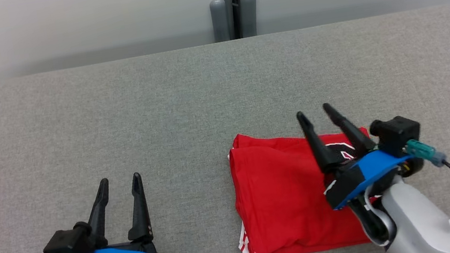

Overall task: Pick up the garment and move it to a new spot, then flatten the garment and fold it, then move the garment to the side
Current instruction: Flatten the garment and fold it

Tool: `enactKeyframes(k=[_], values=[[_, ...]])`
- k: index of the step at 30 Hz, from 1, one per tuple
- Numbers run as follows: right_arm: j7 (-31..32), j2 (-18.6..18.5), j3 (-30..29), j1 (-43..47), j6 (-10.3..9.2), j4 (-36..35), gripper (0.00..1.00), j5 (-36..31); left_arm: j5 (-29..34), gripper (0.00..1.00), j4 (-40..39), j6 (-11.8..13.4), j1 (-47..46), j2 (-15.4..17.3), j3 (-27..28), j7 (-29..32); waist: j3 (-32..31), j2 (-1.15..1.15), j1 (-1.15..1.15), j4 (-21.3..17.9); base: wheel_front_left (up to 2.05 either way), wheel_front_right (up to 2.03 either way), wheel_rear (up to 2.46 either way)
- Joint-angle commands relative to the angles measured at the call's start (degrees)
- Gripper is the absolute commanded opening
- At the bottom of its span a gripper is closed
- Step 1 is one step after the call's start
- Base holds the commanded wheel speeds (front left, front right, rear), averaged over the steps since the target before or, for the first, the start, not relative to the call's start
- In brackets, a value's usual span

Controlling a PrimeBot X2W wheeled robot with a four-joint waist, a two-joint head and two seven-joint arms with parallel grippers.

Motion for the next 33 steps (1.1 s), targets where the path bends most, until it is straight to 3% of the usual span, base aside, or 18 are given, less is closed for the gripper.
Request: enactKeyframes(k=[1, 8, 12, 22, 33], values=[[-0.20, -0.18, -2.16, 2.05, 0.01, -1.15, 1.00, -2.45, 0.34, 1.00, 0.24, -0.18, -0.87, -0.37, -0.18, -0.26, -0.36, 0.00, 0.00, -0.23, 0.00, 0.00, 0.00], [-0.21, -0.16, -15.60, 11.36, 0.01, -9.46, 1.00, -14.26, 1.59, 1.00, 2.93, -1.01, -0.69, -3.00, 0.86, -0.40, -1.97, 0.00, 0.00, -0.66, 0.00, 0.00, 0.00], [-0.22, -0.12, -18.98, 15.50, 0.01, -11.49, 1.00, -15.71, 3.10, 1.00, 4.51, -1.29, 1.04, -4.31, 3.52, -0.42, -2.79, 0.00, 0.00, -0.83, 0.00, 0.00, 0.00], [-0.22, -0.15, -19.11, 19.45, 0.01, -12.73, 1.00, -15.49, 7.33, 1.00, 6.37, -3.16, 5.20, -7.09, 10.94, -0.44, -4.52, 0.00, 0.00, -0.42, 0.00, 0.00, 0.00], [-0.23, -0.15, -18.75, 19.01, 0.01, -12.15, 1.00, -15.69, 10.36, 1.00, 8.05, -5.72, 5.33, -8.97, 14.70, -0.45, -5.08, 0.00, 0.00, -0.40, 0.00, 0.00, 0.00]])
